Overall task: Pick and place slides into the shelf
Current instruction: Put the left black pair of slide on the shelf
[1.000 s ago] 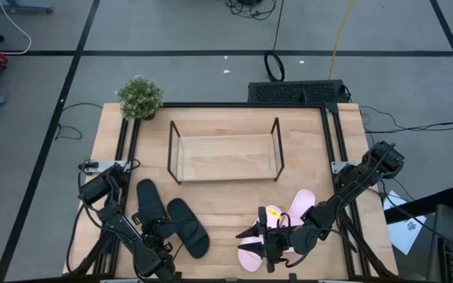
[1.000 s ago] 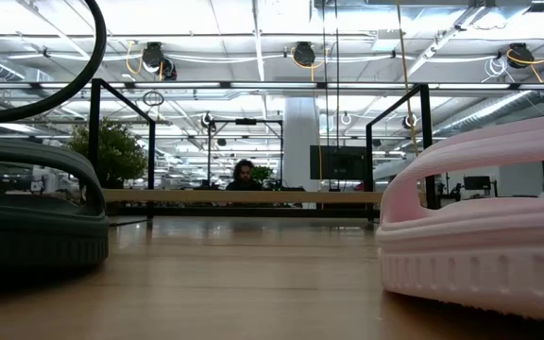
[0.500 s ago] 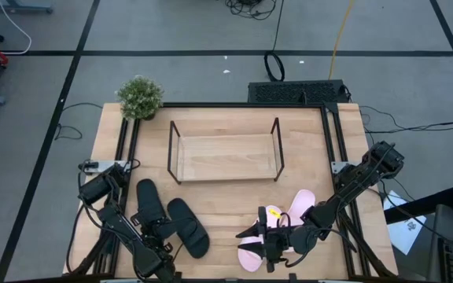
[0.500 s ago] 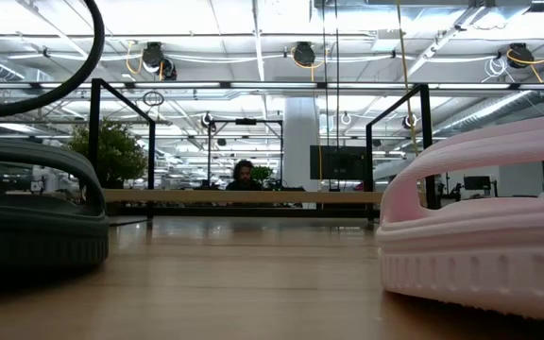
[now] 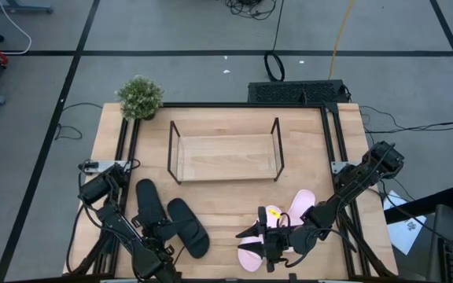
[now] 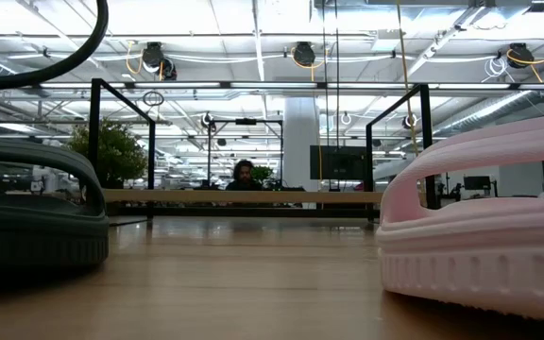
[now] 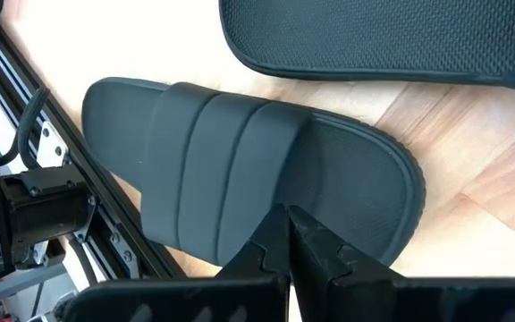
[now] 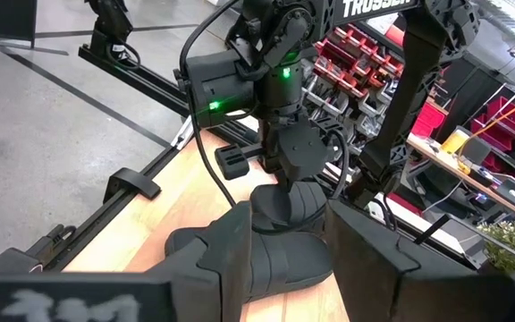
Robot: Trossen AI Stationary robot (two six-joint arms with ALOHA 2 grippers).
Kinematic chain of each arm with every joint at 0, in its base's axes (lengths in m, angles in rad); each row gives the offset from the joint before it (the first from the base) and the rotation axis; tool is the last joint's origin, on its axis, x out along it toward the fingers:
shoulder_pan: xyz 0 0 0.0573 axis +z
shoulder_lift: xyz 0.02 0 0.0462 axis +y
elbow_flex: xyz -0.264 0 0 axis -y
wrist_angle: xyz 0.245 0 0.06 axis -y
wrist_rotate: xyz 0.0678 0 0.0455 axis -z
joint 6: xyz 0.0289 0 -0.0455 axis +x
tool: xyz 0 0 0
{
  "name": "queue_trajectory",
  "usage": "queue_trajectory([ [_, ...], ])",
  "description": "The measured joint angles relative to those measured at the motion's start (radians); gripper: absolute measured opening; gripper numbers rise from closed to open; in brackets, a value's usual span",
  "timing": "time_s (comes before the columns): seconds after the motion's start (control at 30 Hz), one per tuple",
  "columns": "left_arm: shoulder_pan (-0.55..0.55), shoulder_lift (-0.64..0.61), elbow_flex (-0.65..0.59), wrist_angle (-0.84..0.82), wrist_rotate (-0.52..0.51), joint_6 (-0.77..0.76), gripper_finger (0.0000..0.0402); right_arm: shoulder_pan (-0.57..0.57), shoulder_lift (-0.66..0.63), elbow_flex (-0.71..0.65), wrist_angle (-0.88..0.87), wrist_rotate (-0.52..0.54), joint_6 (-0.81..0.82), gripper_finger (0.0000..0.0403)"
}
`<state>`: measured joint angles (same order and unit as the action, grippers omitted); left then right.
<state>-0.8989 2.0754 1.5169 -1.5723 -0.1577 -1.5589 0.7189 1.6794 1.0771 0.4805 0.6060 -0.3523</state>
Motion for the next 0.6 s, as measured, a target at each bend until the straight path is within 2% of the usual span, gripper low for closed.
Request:
queue_trajectory([
  [0.37,-0.002,0.0,0.0,0.001,0.002,0.027,0.0001,0.0,0.0,0.0,0.0,0.0,0.0,0.0135],
  [0.47,-0.002,0.0,0.0,0.002,0.052,0.042,0.0006,0.0,0.0,0.0,0.0,0.0,0.0,0.0135],
  [0.6,-0.001,0.0,0.0,0.002,0.064,0.044,0.0018,0.0,0.0,0.0,0.0,0.0,0.0,0.0135],
])
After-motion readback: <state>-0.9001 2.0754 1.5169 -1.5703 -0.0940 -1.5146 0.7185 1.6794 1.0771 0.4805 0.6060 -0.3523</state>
